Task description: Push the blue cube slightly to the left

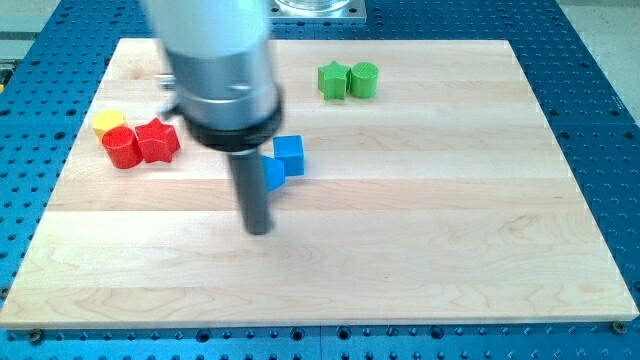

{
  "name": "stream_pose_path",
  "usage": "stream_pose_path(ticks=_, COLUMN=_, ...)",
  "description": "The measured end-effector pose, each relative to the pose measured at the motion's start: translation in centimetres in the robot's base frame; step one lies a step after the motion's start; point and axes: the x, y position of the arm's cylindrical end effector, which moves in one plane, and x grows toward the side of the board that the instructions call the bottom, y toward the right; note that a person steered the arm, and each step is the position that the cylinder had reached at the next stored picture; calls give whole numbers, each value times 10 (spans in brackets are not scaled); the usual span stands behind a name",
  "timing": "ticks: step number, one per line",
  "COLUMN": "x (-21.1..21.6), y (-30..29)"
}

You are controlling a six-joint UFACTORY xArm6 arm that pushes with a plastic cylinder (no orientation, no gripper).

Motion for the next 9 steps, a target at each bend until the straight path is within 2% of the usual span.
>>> stream_pose_path(ticks=1, x=-2, y=65)
stream_pose_path(ticks=2, x=-35, y=108)
stream_pose_path(ticks=3, x=-94, y=103)
stream_pose_path(ticks=4, x=-134, y=73)
stream_pose_path(ticks=5, x=-135, y=44)
stream_pose_path(ticks=7, x=-78, y=39)
stream_pose_path(ticks=9, x=-100, y=37)
